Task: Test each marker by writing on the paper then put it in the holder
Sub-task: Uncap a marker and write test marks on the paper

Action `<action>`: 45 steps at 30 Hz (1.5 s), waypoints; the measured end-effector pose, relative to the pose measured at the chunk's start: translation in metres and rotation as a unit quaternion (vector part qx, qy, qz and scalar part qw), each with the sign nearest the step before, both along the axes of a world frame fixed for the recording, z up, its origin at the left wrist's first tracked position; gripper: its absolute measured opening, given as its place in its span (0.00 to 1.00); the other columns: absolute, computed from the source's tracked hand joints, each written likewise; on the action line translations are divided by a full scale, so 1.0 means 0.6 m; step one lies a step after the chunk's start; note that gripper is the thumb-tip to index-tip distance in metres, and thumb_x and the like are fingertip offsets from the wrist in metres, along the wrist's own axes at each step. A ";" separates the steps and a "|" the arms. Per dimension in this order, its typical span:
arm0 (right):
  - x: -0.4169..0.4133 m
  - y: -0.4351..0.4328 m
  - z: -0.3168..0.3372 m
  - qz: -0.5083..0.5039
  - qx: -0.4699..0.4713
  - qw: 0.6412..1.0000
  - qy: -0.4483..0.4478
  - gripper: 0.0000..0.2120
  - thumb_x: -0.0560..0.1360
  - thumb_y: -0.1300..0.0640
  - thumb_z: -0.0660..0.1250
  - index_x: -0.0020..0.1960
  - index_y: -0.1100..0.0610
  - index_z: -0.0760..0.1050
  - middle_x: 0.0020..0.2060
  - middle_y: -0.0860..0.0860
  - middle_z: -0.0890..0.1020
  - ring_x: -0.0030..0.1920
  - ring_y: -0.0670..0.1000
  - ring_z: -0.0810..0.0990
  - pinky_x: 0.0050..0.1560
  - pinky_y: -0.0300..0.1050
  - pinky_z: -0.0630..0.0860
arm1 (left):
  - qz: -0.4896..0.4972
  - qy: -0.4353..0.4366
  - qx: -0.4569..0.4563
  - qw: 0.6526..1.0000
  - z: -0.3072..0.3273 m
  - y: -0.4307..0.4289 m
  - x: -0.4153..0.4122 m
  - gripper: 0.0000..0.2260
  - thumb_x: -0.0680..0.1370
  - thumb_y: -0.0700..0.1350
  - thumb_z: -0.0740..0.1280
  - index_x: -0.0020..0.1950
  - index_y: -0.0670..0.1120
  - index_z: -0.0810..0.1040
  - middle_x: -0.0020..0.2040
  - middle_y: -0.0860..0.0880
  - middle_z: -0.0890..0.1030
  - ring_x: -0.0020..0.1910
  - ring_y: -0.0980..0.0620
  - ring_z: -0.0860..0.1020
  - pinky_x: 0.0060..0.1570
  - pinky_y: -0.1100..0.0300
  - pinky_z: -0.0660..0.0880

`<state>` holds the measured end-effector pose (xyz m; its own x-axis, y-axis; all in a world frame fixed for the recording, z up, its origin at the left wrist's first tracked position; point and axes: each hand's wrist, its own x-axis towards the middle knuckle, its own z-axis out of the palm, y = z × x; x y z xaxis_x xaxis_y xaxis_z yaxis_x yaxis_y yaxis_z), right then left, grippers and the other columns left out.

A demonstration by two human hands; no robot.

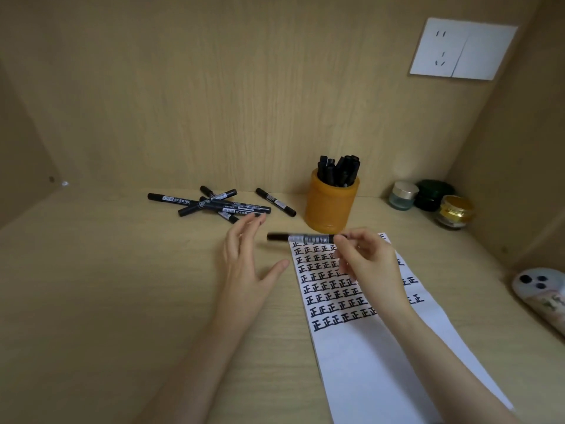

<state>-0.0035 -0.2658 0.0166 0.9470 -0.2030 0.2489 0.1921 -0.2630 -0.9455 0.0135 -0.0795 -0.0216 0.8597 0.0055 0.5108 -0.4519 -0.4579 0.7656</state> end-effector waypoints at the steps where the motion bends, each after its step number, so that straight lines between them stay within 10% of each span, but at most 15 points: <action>1: -0.011 -0.003 -0.002 0.015 0.020 1.000 0.011 0.02 0.77 0.59 0.67 0.47 0.58 0.77 0.31 0.53 0.80 0.27 0.46 0.75 0.28 0.35 0.69 | -0.009 -0.008 0.013 1.000 0.002 -0.005 -0.003 0.33 0.71 0.49 0.72 0.71 0.61 0.60 0.71 0.59 0.58 0.71 0.64 0.56 0.63 0.81 0.51; 7: -0.054 -0.011 -0.006 0.046 0.129 0.990 0.031 0.05 0.77 0.61 0.66 0.48 0.63 0.77 0.34 0.57 0.82 0.27 0.49 0.74 0.25 0.37 0.69 | -0.070 0.039 0.182 0.980 0.010 -0.023 -0.033 0.17 0.77 0.55 0.61 0.64 0.54 0.73 0.59 0.60 0.75 0.55 0.64 0.73 0.57 0.63 0.72; 15: -0.088 0.005 -0.012 0.092 0.128 0.984 0.080 0.14 0.68 0.47 0.69 0.41 0.59 0.77 0.27 0.52 0.75 0.24 0.46 0.68 0.25 0.36 0.62 | -0.106 0.006 0.196 0.975 0.009 -0.038 -0.087 0.20 0.76 0.61 0.49 0.53 0.52 0.74 0.45 0.56 0.79 0.42 0.57 0.76 0.42 0.57 0.72; 22: -0.103 0.001 -0.011 0.130 0.102 0.985 0.051 0.17 0.70 0.49 0.68 0.37 0.64 0.75 0.25 0.54 0.75 0.23 0.46 0.69 0.25 0.36 0.63 | -0.175 0.089 0.097 0.976 0.011 -0.047 -0.113 0.09 0.79 0.56 0.57 0.39 0.61 0.69 0.29 0.55 0.70 0.28 0.56 0.68 0.32 0.59 0.64; 30: -0.116 -0.023 -0.009 0.141 0.096 0.984 0.043 0.10 0.72 0.51 0.67 0.40 0.59 0.76 0.26 0.53 0.76 0.25 0.45 0.70 0.27 0.35 0.65 | -0.265 0.163 -0.032 0.950 0.011 -0.067 -0.109 0.11 0.74 0.60 0.61 0.43 0.55 0.77 0.36 0.50 0.76 0.38 0.47 0.73 0.42 0.53 0.68; 37: -0.110 -0.041 -0.019 0.079 0.149 0.985 0.043 0.12 0.70 0.53 0.73 0.32 0.57 0.76 0.23 0.54 0.74 0.21 0.48 0.67 0.24 0.38 0.61 | -0.235 0.156 0.003 0.959 0.020 -0.080 -0.114 0.12 0.73 0.63 0.65 0.47 0.56 0.76 0.31 0.51 0.75 0.30 0.52 0.70 0.34 0.60 0.63; 45: -0.088 -0.167 -0.018 -0.031 0.232 0.971 0.050 0.09 0.77 0.52 0.64 0.48 0.57 0.80 0.37 0.55 0.84 0.35 0.48 0.83 0.27 0.37 0.68 | -0.157 0.153 0.133 0.966 0.013 -0.073 -0.118 0.09 0.73 0.60 0.67 0.50 0.60 0.74 0.23 0.58 0.71 0.23 0.58 0.65 0.27 0.66 0.58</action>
